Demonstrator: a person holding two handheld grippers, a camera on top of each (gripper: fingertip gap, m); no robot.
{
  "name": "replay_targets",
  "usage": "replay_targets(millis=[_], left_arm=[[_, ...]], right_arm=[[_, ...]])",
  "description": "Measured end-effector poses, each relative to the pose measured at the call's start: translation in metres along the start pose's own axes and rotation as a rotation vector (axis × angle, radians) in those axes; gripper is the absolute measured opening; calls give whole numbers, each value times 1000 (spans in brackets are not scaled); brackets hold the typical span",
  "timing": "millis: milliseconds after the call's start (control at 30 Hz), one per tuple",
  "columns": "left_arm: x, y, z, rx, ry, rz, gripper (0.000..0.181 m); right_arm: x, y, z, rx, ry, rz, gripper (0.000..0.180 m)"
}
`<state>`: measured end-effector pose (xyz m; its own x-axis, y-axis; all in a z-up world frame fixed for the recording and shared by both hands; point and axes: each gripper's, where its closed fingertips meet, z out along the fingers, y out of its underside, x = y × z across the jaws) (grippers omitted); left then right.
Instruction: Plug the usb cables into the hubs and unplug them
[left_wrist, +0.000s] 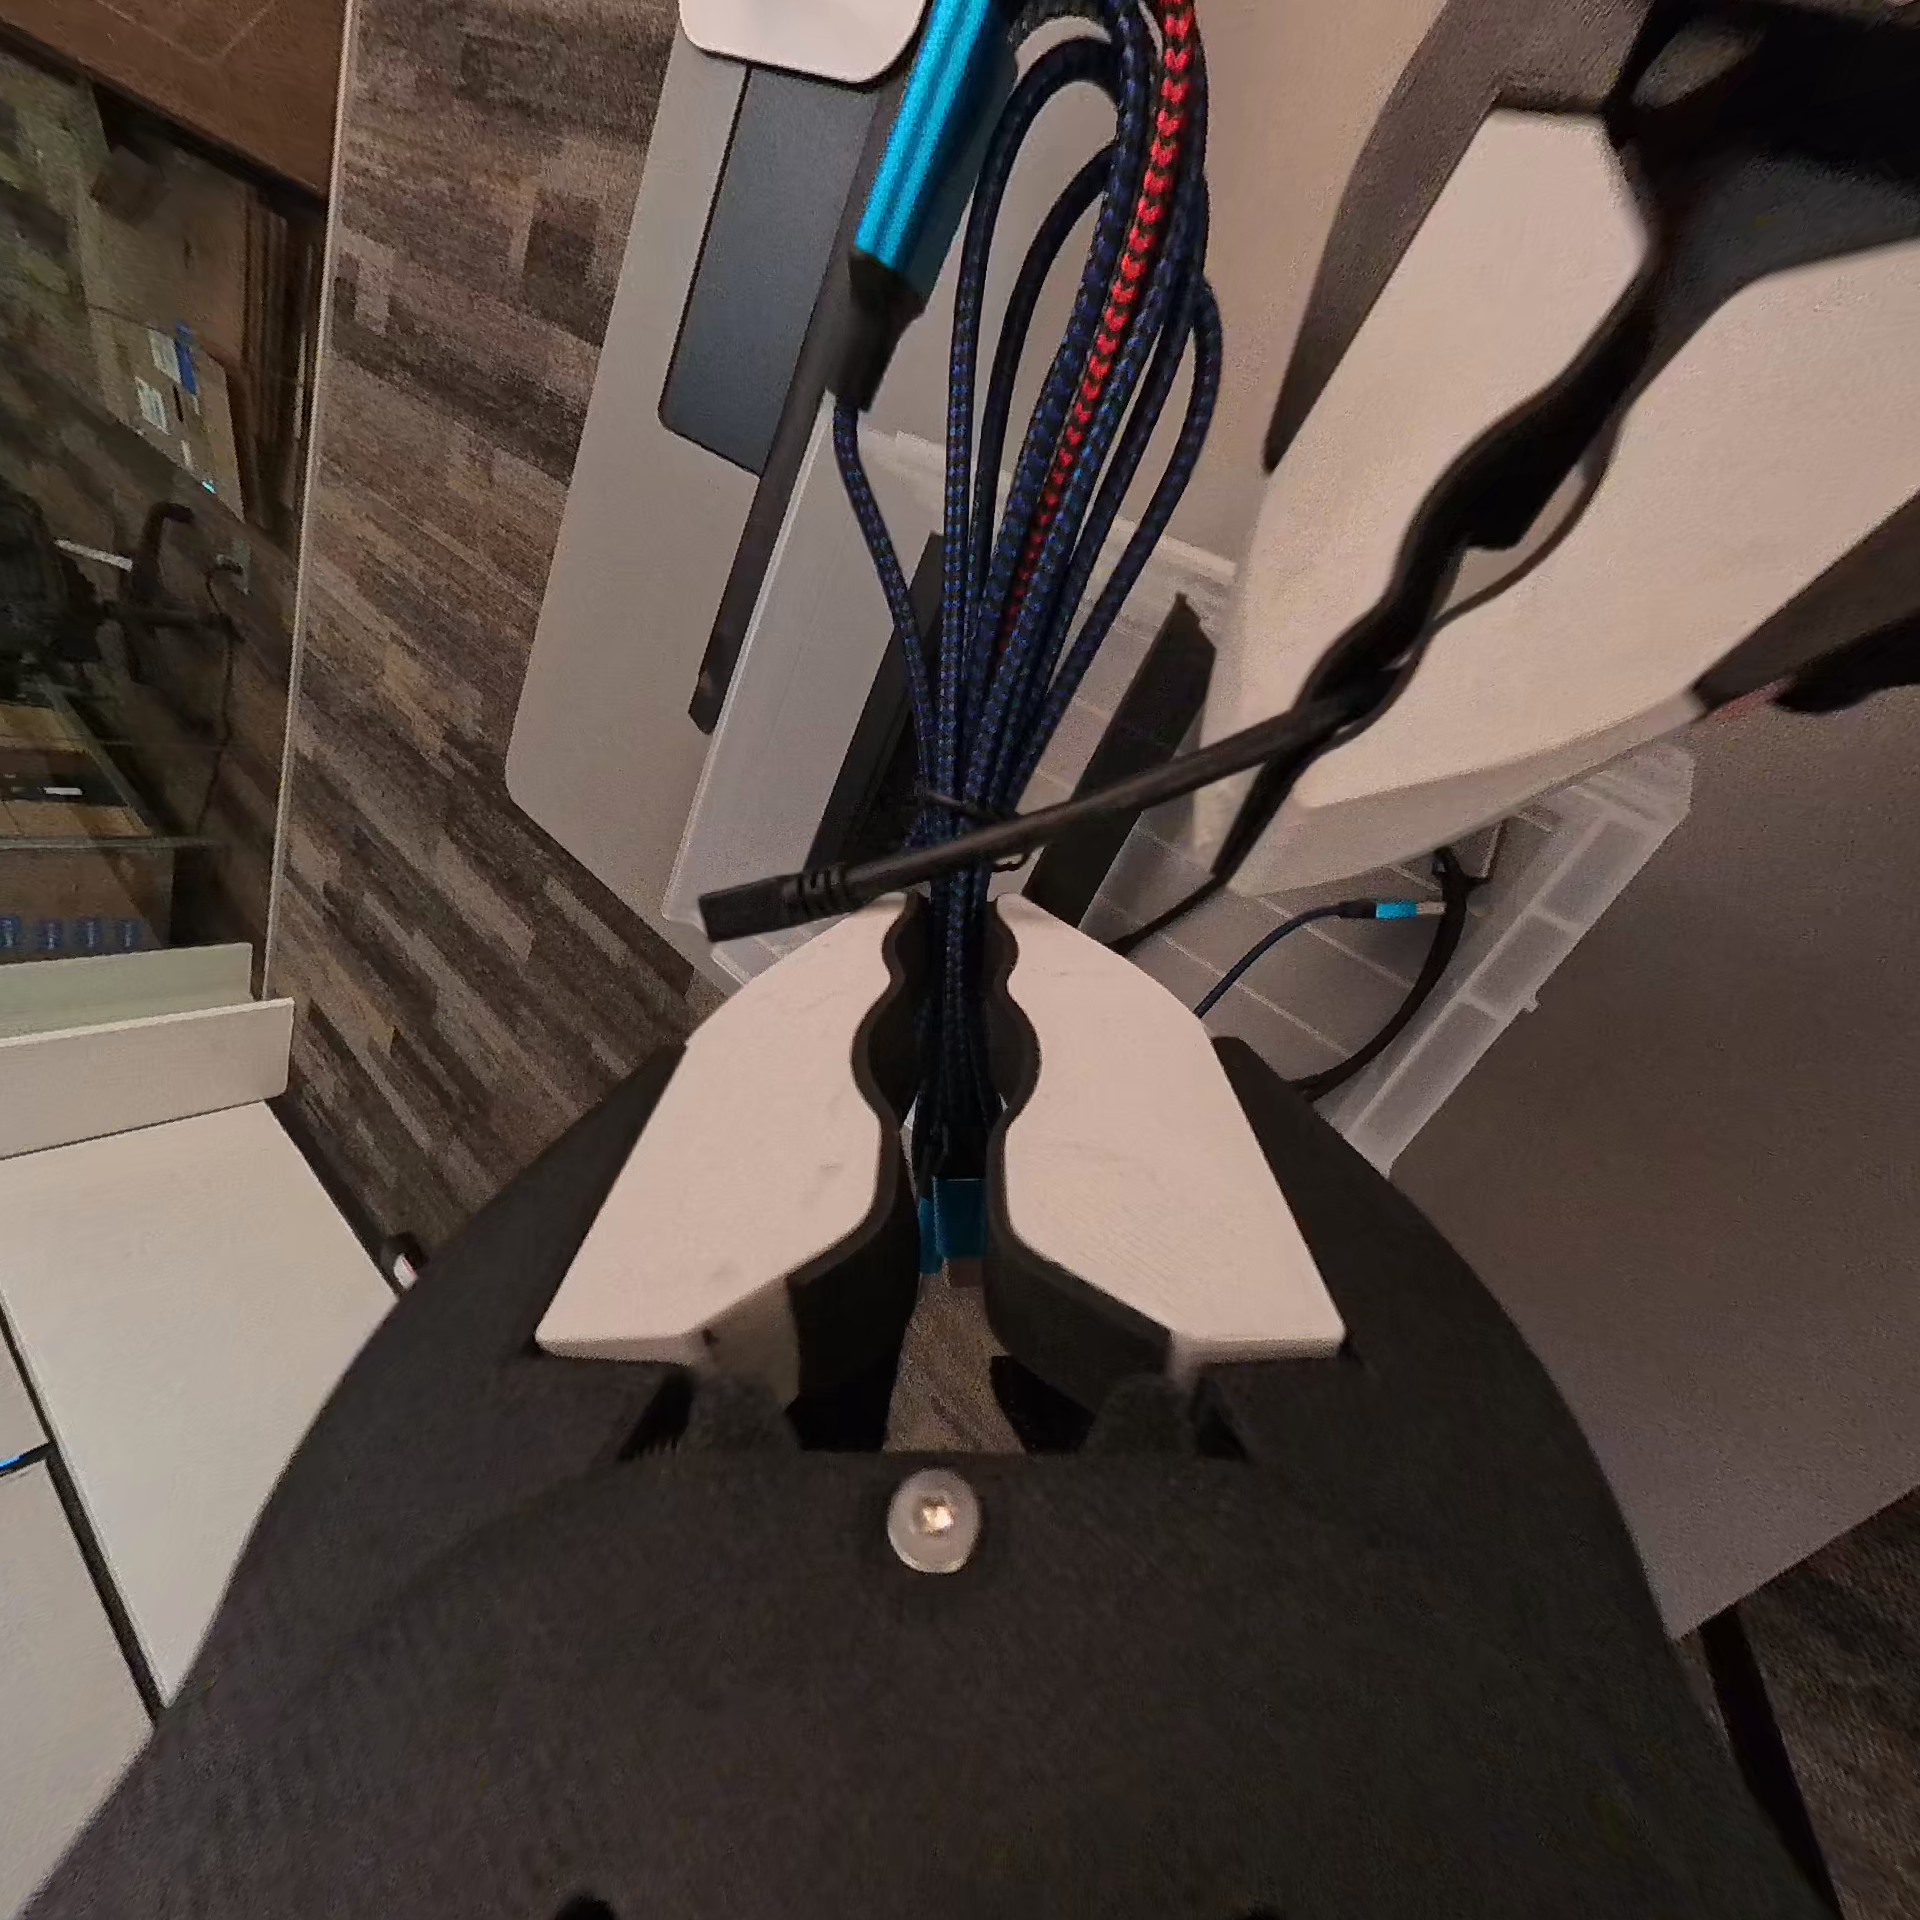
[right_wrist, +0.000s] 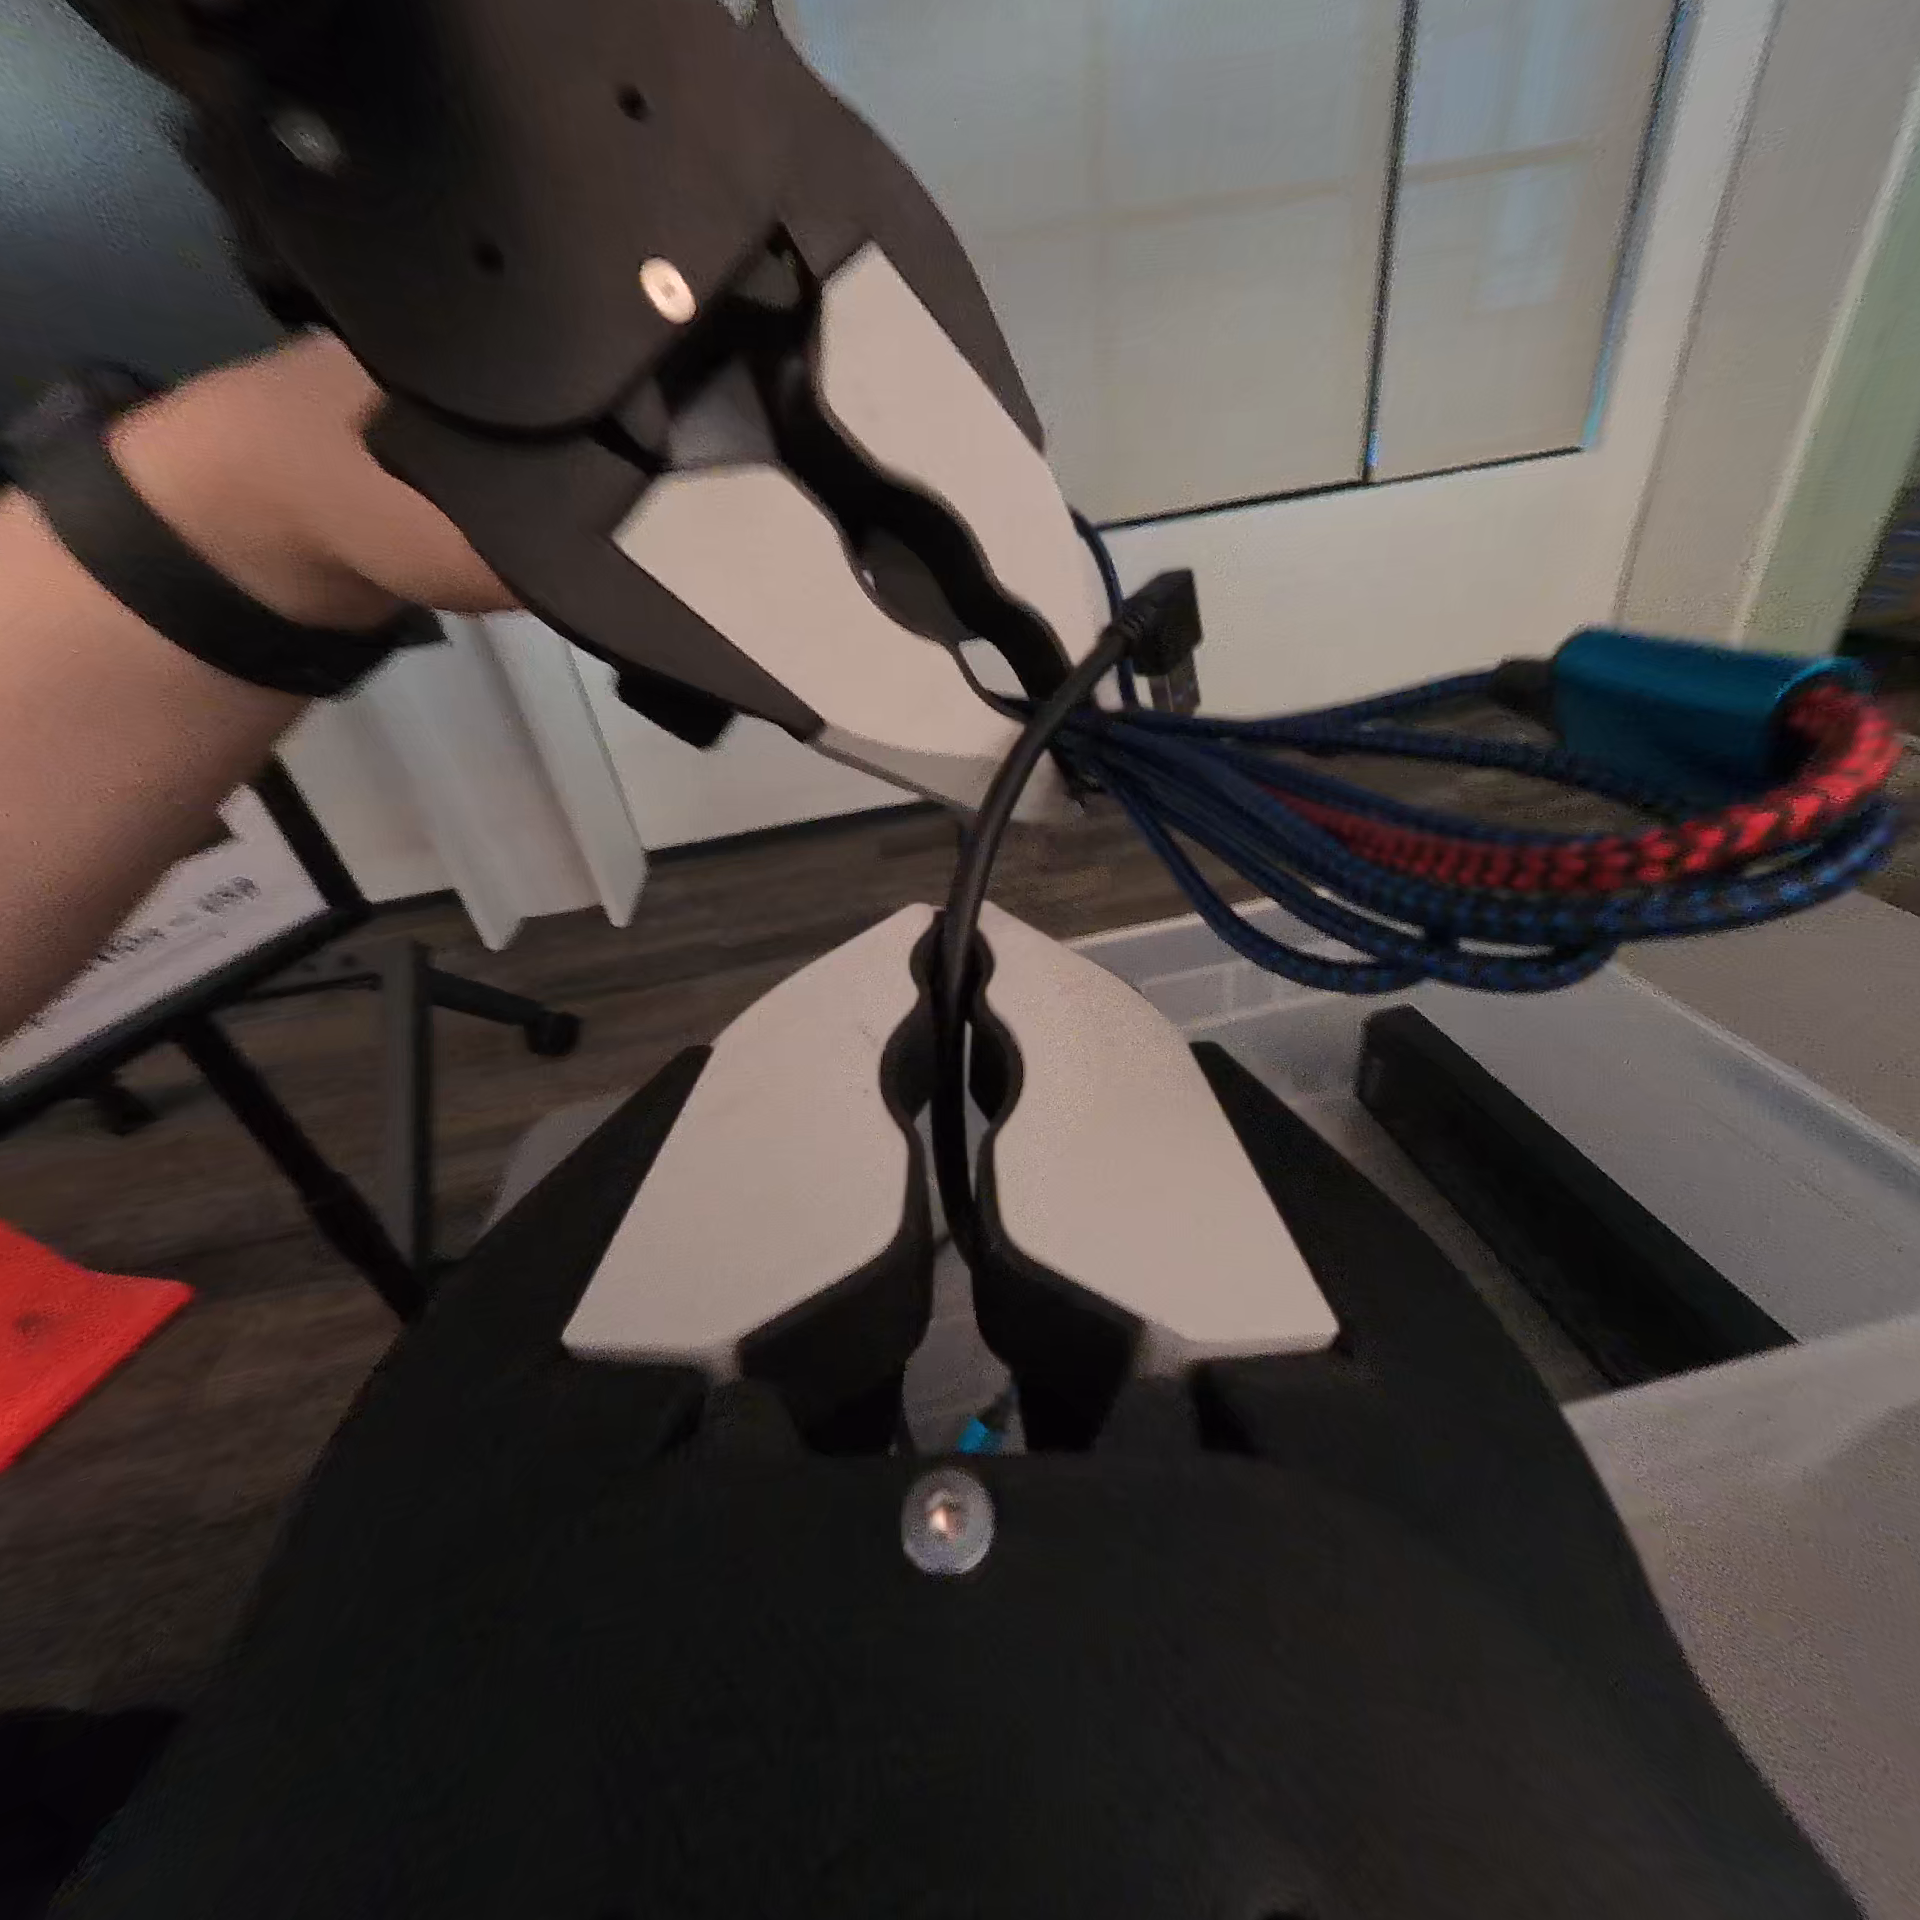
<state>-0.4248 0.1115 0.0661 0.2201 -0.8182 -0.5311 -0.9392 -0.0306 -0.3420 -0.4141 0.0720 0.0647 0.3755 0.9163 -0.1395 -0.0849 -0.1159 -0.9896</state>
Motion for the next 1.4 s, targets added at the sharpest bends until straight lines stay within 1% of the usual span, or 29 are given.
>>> replay_targets(millis=[33,67,133,333,433,533,633,800,933,1033,1100,1167,1233,1300,1367,1400], left_arm=[[-1,3,2,-9,-4,-5,8],[0,7,4,-14,-6,-12,8],[4,14,9,-5,5,-32,8],[29,33,37,38,52,-74,8],[49,38,55,52,113,-43,8],[72,51,81,-8,180,20,8],[92,65,106,-78,247,63,8],[98,78,124,-105,277,48,8],[93,89,125,-127,264,-8,8],[93,90,127,-128,241,-39,12],[87,80,124,-69,206,-76,36],[84,71,113,-17,204,-118,38],[74,64,96,34,157,-145,46],[59,52,74,112,96,-198,52],[43,28,49,241,42,-277,60],[39,9,36,322,29,-318,67]], right_arm=[[-2,-6,-3,22,-8,5,21],[-3,-13,-6,38,-1,-9,14],[-2,-22,-11,17,1,-35,1],[20,-48,-32,-31,15,8,0],[29,-57,-53,-40,36,8,1],[37,-68,-87,-36,57,5,1],[38,-78,-129,-19,42,40,0],[46,-77,-206,-35,87,30,0],[52,-68,-261,-47,141,15,0],[56,-62,-292,-54,174,7,0],[57,-55,-307,-92,181,1,0],[58,-44,-321,-136,174,-12,0],[52,-30,-334,-175,108,-52,0],[51,-10,-347,-237,49,-30,0],[47,5,-356,-262,-24,-13,0],[45,11,-360,-261,-65,-6,0]])
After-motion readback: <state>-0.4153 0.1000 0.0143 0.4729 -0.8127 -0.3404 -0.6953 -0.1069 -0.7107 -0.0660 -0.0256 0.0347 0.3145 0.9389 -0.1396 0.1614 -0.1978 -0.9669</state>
